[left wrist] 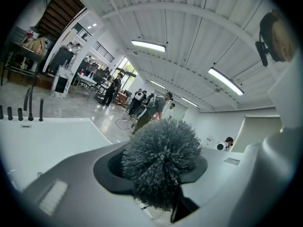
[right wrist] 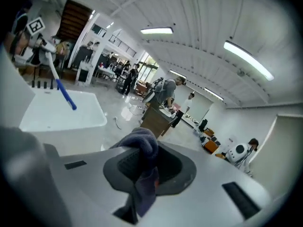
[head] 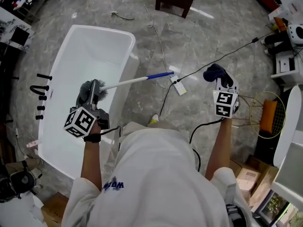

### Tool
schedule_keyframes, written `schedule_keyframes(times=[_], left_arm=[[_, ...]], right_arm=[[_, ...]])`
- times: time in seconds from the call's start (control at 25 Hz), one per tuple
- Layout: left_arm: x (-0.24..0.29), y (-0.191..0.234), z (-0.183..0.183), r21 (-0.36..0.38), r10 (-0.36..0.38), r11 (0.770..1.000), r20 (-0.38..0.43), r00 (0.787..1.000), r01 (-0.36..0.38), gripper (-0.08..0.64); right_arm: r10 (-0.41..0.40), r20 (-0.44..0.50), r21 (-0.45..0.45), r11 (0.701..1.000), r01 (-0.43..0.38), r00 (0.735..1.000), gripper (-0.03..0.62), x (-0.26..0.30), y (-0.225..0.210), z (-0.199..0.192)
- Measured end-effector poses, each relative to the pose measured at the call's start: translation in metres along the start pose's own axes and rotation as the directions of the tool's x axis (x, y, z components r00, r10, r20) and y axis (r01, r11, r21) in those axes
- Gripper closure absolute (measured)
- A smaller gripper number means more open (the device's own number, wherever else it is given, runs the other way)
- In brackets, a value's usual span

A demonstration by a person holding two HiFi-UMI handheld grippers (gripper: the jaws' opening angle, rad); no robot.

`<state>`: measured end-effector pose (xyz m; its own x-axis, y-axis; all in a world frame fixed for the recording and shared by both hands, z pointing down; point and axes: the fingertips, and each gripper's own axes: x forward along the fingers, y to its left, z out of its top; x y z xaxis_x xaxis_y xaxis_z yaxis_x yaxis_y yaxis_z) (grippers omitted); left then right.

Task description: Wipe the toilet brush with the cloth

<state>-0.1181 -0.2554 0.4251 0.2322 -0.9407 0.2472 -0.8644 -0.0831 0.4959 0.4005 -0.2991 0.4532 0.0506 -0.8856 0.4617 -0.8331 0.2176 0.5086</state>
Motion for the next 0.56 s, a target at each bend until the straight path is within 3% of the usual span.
schedule_keyframes(times=[0.12,0.36,0.56], left_arm=[[0.013,-0.011,-0.008,0.021,-0.016,1.0,-0.01,1.0,0.016,0.365],[0.031,-0.038,-0.018,0.082,-0.05,0.995,-0.034,0.998,0.053,0.364],[0.039,-0.065,-0.022,0.099,-0.086,0.991,-0.026,0.996,0.089,0.362]], right_arm=[[0.051,0.072,0.131,0.99,-0.061,0.996,0.545,-0.006,0.028,0.016],[0.116,0.178,0.273,0.948,-0.163,0.977,0.543,-0.016,0.055,0.042],[0.136,0.23,0.282,0.938,-0.2,0.964,0.543,-0.021,0.048,0.056]])
